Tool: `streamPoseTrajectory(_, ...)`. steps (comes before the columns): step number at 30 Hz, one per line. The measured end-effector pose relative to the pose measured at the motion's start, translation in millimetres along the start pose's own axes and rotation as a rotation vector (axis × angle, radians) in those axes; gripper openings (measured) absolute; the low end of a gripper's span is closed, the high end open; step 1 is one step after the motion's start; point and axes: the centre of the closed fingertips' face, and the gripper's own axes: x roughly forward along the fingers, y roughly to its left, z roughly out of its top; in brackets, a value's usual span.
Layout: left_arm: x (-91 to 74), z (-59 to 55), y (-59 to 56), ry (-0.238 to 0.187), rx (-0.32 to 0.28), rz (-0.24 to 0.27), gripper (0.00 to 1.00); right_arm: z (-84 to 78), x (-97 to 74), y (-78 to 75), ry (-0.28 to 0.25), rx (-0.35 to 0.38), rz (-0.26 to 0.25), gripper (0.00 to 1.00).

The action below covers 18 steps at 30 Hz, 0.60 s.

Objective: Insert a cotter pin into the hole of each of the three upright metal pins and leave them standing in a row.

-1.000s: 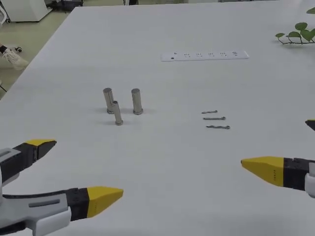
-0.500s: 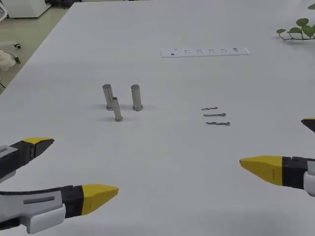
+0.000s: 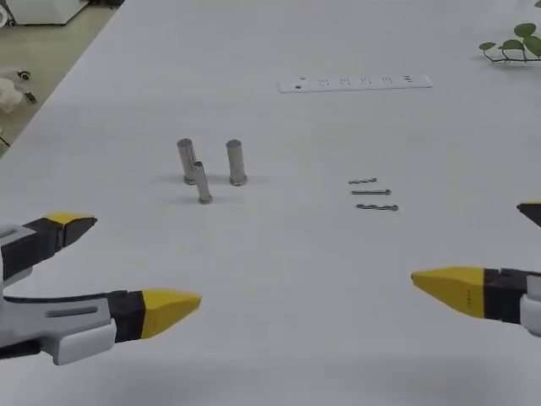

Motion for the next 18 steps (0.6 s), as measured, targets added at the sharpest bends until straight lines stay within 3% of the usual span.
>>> streamPoseTrajectory(13, 32.1, 24.0, 12.5, -0.011, 0.053, -0.004, 0.88, -0.9, -0.8, -4.4, 0.003, 0.007, -0.003, 0.95)
streamPoseTrajectory(18, 40.0, 30.2, 15.2, -0.029, 0.045, -0.016, 0.78, -0.4, -1.6, -6.7, 0.0, 0.011, -0.01, 0.95)
